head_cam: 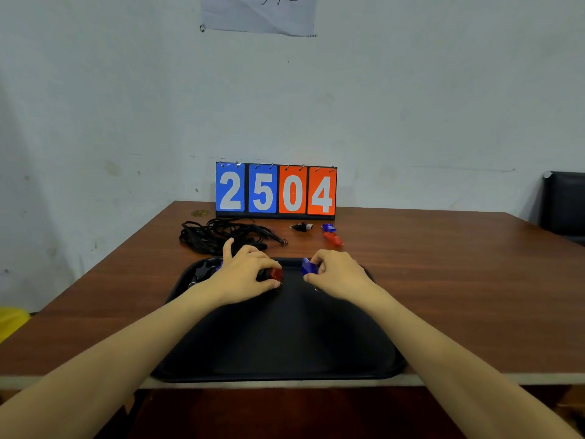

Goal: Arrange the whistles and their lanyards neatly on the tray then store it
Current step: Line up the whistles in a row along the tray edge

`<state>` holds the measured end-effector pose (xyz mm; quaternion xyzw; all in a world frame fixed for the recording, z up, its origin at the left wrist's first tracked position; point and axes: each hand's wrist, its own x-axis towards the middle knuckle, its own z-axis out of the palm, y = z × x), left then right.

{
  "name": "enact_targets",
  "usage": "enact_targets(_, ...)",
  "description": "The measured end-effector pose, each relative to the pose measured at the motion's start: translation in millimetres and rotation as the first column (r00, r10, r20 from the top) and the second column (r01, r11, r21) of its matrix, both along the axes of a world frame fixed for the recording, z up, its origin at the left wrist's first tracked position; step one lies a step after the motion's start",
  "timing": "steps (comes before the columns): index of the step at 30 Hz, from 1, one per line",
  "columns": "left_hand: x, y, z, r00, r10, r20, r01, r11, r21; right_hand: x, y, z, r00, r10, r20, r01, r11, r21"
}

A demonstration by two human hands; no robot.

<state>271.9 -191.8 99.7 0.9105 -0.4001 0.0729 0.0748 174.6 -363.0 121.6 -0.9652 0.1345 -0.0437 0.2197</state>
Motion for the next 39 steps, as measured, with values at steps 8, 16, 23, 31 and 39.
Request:
enact_targets(8, 2, 3, -1, 0.999, 0.031, -0.013, -0.032, 0.998, -0.062, 11, 0, 1, 0.998, -0.053, -0.047, 0.052, 0.998, -0.018)
enact_targets(16, 2, 1, -2, 1.000, 0.010, -0.010, -0.010, 0.998, -0.058, 24, 7, 0, 0.993, -0.075, -0.094, 0.075, 0.997, -0.002)
enact_targets(23, 1, 1, -4, 1.000, 0.009, -0.025, -0.011, 0.996, -0.087, 31, 13, -5, 0.988, -0.069, -0.139, 0.069, 0.998, -0.002)
enact_targets(31, 0, 0, -2, 0.999, 0.000, -0.034, -0.003, 0.996, -0.087, 37, 18, -8, 0.988, -0.073, -0.133, 0.071, 0.997, -0.018)
enact_targets(39, 0, 0, -2, 0.999, 0.003, -0.041, -0.007, 0.996, -0.083, 38, 18, -8, 0.987, -0.076, -0.142, 0.072, 0.997, -0.030)
